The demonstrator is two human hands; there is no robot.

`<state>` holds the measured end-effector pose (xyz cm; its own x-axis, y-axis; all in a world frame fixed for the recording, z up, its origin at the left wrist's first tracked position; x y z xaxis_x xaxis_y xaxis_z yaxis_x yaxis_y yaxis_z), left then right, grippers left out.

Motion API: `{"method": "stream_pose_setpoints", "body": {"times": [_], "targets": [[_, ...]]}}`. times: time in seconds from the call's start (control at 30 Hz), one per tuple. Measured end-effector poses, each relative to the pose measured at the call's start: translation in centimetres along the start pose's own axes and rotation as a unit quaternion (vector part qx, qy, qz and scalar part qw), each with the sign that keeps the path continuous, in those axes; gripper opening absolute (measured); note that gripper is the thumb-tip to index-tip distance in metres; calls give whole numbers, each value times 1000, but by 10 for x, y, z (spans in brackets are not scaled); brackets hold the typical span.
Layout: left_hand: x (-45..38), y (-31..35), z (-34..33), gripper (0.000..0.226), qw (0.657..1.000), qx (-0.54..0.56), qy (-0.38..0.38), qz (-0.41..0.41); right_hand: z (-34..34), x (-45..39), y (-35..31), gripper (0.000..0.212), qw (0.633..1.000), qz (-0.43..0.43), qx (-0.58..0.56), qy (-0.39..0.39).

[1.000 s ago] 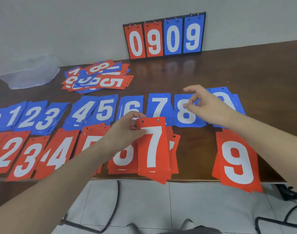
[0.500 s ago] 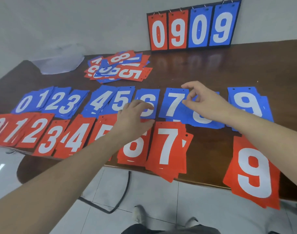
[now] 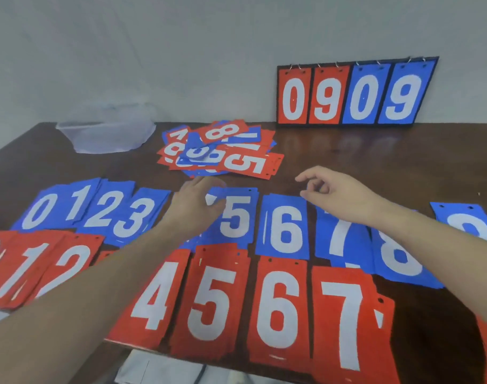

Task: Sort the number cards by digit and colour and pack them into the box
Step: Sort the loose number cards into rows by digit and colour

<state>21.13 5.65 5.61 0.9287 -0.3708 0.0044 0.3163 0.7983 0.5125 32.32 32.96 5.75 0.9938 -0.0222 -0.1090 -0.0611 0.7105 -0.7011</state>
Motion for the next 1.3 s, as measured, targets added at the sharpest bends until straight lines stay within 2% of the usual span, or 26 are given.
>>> {"method": "stream_pose_setpoints", "body": {"times": [0.17,0.3,0.47,0.57,0.73,0.8,1.07,1.3], "targets": [[-64,-45,17,29,1000,17,-2,5,-16,-55,-11,14,999,-32,39,7],[-108,-82,26,23,999,33,4,15,-33,-90,-5,17,995,-53,83,0],[-158,-96,29,25,999,41,17,-6,-44,-128,-9,44,988,-78,135,-2],[-186,-91,25,27,998,47,20,-24,-50,-147,-10,64,982,-83,167,-30],[-231,-74,17,42,994,-48,5,-96,-58,-155,10,86,973,-87,202,-68],[-246,-68,13,49,993,-63,-4,-101,-57,-153,17,85,975,-78,200,-59],[-285,-65,-7,68,997,-61,-43,-33,-58,-144,33,85,985,-24,167,24],[-289,-70,-11,68,993,-94,-59,-33,-56,-142,36,77,993,-34,86,73]]}}
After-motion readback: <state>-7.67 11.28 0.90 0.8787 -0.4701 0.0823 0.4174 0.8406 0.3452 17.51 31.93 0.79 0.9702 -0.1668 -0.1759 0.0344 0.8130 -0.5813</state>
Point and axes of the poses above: each hand's wrist, its own x-axis away from the middle knuckle, its own z-axis out of the back of the hand, y = z × x, the point moved 3 cm from there along -x, towards the middle knuckle, and after that the axes turned 10 degrees about z, right-handed, at the moved point
